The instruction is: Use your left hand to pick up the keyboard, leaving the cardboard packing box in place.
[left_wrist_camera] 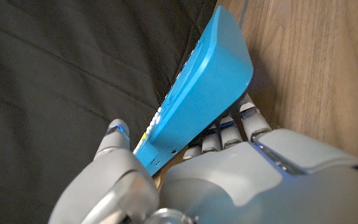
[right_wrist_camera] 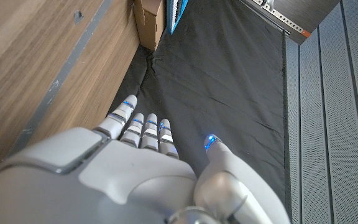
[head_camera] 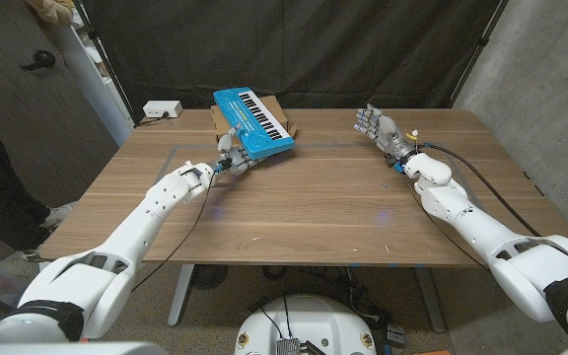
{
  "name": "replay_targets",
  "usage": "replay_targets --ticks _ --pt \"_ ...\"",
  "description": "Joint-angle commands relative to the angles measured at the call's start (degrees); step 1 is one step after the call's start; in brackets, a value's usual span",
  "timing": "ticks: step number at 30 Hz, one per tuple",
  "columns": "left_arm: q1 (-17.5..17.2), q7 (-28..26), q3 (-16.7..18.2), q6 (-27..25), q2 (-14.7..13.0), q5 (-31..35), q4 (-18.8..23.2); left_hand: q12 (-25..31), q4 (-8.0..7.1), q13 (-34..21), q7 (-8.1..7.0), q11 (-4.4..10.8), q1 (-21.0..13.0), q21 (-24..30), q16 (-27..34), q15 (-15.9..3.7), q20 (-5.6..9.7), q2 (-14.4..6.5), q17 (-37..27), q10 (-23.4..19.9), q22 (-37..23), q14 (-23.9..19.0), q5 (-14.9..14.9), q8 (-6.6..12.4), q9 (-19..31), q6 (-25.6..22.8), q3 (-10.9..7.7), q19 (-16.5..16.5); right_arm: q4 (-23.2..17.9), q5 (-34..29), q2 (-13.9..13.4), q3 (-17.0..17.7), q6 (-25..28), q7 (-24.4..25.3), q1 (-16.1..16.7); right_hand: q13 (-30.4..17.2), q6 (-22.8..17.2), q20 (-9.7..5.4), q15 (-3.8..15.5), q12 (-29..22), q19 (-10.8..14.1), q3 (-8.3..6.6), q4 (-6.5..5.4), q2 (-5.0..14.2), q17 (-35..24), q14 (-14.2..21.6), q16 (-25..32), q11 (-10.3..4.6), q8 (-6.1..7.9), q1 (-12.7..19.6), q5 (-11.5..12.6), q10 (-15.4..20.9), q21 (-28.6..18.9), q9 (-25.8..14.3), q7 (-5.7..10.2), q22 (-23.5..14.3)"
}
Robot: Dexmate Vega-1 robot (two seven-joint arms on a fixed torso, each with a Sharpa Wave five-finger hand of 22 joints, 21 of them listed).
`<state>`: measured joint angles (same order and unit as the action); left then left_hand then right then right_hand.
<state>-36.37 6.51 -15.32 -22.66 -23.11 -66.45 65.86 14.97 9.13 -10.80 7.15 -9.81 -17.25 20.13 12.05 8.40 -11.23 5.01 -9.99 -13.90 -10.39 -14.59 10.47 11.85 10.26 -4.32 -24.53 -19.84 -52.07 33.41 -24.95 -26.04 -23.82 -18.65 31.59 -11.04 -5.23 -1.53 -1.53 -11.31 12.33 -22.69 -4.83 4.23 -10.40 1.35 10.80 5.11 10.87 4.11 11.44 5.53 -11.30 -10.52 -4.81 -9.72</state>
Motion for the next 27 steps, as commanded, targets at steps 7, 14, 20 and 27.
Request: replay_targets --ticks 7,14,20,27 --pt "2.18 -9.75 -0.75 -3.89 0.66 1.01 1.5 0.76 0.32 -0.21 4.18 1.28 -5.86 1.62 0.67 -0.78 0.35 0.6 -0.14 -7.8 -0.18 -8.05 0.28 1.15 0.47 -7.14 -0.2 -8.99 0.03 0.54 -0.31 0.55 -0.54 -0.2 0.73 -0.17 -0.63 0.09 -0.15 -0.31 0.43 0.12 -0.1 -0.56 -0.18 0.46 0.21 -0.01 0.34 -0.13 0.25 0.52 -0.11 -0.14 0.15 -0.23" --pt "2.28 -27.27 0.87 -9.28 2.49 -1.35 4.25 3.79 0.45 -0.18 4.59 6.15 -17.95 4.71 2.11 -5.74 4.21 0.07 -0.04 -25.92 -0.45 -25.46 -0.35 3.55 0.89 -25.95 -1.39 -23.34 0.82 0.47 -0.2 0.54 -1.08 -0.63 0.42 -0.17 -0.65 0.11 -0.17 -0.31 0.46 0.18 -0.05 -0.65 -0.17 0.54 0.22 -0.03 0.33 -0.14 0.27 0.57 -0.11 -0.14 0.16 -0.23" --pt "2.88 -32.88 0.9 -10.48 3.21 -1.49 4.28 4.88 0.83 -0.2 3.03 10.56 -24.18 7.51 2.79 -9.89 8.14 -0.6 0.02 -35.03 -0.53 -35.67 0.08 4.76 1.29 -35.6 -2.77 -31.75 1.28 0.38 -0.06 0.48 -1.24 -0.75 0.16 -0.17 -0.78 0.16 -0.08 -0.36 0.49 0.21 0.02 -0.69 -0.15 0.71 0.25 -0.02 0.37 -0.1 0.29 0.75 -0.11 -0.14 0.13 -0.23" --pt "1.91 -38.86 1.39 -8.81 4.25 -0.94 6.23 6.11 1.06 -0.39 0.83 13.45 -30.84 10.26 3.83 -14.27 11.75 -2.38 -0.17 -42.54 -0.65 -43.88 0.65 5.41 1.73 -42.06 -4.78 -38.2 1.19 0.33 -0.11 0.53 -1.25 -0.53 0.25 -0.17 -0.82 0.19 -0.07 -0.37 0.52 0.22 0.09 -0.71 -0.13 0.81 0.26 -0.03 0.36 -0.06 0.32 0.84 -0.1 -0.14 0.13 -0.23"
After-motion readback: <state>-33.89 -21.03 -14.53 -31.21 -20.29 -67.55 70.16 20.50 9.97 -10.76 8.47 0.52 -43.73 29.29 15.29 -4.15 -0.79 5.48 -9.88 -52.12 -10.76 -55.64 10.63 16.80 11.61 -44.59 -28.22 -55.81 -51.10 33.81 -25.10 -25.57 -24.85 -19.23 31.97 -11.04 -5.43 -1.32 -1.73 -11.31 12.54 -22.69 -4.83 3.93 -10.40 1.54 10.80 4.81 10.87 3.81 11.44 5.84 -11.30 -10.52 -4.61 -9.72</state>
